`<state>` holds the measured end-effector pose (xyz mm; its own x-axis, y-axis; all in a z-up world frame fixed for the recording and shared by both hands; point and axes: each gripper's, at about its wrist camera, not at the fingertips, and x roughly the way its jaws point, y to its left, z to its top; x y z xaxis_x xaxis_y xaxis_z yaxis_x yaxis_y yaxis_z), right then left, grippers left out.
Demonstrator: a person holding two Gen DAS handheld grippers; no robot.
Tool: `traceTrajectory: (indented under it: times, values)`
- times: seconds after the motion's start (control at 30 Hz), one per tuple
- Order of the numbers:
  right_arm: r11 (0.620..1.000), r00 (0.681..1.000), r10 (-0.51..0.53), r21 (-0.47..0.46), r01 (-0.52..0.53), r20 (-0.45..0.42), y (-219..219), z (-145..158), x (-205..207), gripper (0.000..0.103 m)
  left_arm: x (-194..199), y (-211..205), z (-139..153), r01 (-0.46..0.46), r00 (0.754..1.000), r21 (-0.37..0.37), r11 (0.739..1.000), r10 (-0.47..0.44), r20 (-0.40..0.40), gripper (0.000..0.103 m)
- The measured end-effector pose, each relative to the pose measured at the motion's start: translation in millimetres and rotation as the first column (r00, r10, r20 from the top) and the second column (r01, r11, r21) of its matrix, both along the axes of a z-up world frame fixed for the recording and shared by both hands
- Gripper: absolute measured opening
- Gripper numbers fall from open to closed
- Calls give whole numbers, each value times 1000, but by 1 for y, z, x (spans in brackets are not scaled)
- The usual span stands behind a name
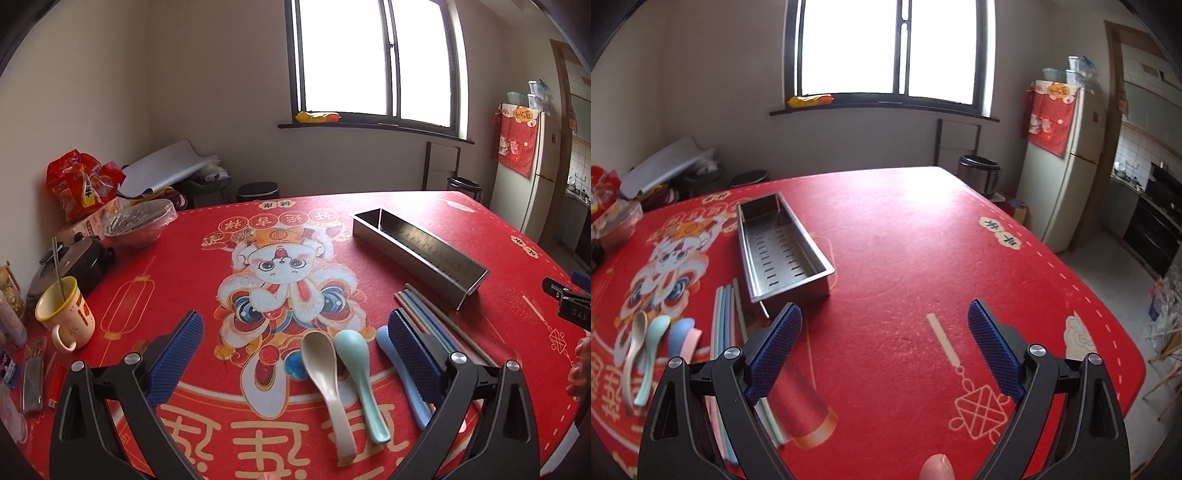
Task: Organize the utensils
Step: 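Lower the left gripper onto the beige spoon and close on its handle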
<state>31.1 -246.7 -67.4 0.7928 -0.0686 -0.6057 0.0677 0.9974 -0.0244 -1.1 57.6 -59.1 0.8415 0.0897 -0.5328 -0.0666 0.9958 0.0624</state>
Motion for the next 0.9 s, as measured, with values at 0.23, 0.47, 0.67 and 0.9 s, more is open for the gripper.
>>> traceTrajectory:
  times: [0.23, 0.47, 0.67, 0.9]
  values:
    - [985, 989, 141, 111, -135, -49, 12, -23, 19, 88, 7, 21, -38, -42, 987, -15, 999, 39, -155, 98]
    - [968, 966, 221, 151, -201, -130, 20, -44, 34, 88, 6, 19, -65, -101, 972, -20, 995, 95, -217, 97]
    - [953, 960, 249, 208, -220, -125, 15, -51, 35, 89, 8, 26, -75, -81, 964, -181, 980, 32, -263, 57]
    - [950, 959, 260, 208, -233, -114, 14, -50, 33, 89, 16, 34, -89, -69, 951, -380, 922, -54, -304, 47]
